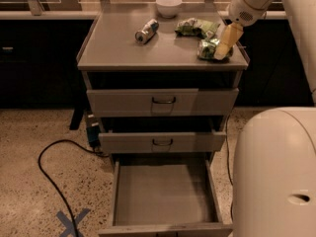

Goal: Place green can into bottom drawer

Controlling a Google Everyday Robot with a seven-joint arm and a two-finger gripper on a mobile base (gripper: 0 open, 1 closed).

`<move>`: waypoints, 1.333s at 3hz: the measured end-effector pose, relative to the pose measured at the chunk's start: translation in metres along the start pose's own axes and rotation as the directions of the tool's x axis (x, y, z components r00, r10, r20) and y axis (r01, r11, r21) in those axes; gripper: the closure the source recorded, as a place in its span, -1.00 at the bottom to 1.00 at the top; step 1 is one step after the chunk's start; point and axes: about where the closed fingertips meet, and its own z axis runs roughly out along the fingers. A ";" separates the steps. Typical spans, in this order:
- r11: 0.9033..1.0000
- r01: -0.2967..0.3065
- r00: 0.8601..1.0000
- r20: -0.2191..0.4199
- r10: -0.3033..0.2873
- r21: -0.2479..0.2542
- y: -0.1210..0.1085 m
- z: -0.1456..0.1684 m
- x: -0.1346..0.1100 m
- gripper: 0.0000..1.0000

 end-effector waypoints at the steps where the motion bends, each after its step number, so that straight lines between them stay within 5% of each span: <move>1: 1.000 0.000 1.000 0.000 0.000 0.000 0.000 0.000 0.000 -1.00; 4: 0.998 -0.056 0.998 -0.014 0.056 0.008 -0.016 0.045 0.009 -1.00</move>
Offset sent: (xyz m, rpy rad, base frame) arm 0.0243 -0.0007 -0.0095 -0.0111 0.0074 -0.0320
